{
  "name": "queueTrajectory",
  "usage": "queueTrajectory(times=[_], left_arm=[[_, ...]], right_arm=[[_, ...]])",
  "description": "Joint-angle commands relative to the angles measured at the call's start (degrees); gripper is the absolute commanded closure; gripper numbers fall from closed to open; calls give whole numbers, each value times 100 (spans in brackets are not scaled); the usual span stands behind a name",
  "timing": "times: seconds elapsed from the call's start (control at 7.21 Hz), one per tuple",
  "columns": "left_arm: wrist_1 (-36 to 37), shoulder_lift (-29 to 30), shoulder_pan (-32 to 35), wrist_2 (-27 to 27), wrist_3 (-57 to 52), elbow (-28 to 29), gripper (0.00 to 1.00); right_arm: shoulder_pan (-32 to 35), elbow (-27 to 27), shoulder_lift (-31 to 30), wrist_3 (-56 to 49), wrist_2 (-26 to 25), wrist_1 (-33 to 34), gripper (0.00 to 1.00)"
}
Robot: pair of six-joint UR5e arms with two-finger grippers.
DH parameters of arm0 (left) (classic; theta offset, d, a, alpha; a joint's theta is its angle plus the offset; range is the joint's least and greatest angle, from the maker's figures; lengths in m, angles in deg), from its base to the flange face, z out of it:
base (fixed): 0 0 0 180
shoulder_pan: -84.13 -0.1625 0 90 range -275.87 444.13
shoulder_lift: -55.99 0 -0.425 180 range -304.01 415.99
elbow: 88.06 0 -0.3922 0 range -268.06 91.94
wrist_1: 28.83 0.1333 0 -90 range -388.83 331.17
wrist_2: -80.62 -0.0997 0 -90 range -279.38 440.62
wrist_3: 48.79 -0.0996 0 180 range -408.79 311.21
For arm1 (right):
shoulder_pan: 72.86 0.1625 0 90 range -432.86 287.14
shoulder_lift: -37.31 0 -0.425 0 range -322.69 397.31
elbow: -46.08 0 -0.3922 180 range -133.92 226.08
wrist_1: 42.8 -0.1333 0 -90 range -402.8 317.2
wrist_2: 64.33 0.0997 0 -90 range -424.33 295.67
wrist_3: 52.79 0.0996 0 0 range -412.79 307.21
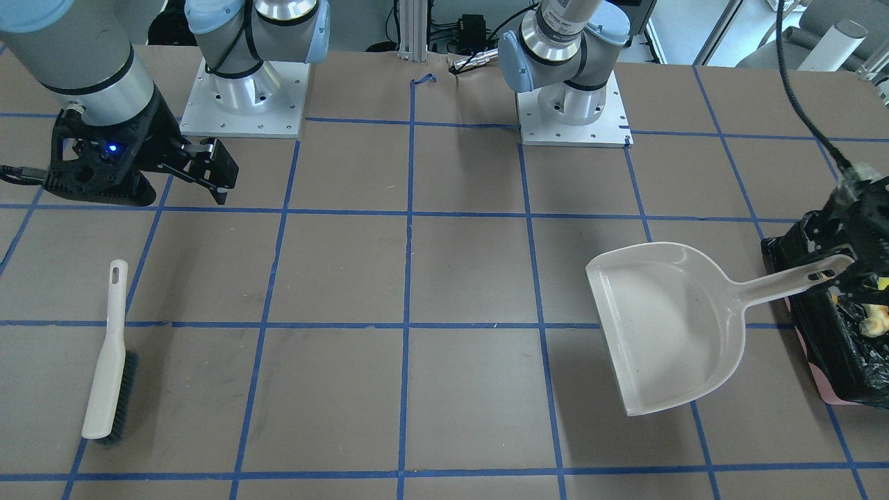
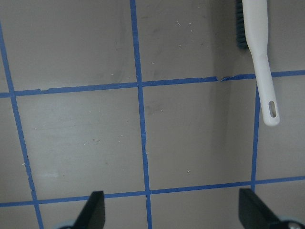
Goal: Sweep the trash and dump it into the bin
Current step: 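Lift the dustpan away from the bin with the left gripper while right gripper rises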
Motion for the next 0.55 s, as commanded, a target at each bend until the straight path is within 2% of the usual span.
queueTrajectory(times=[0.0,0.42], left_arm=[[186,161,366,176,483,-104,100],[249,372,455,396,467,-96,100]], right_arm=[[20,22,-60,13,-21,-7,0],[20,31,-113,13,-21,-16,0]])
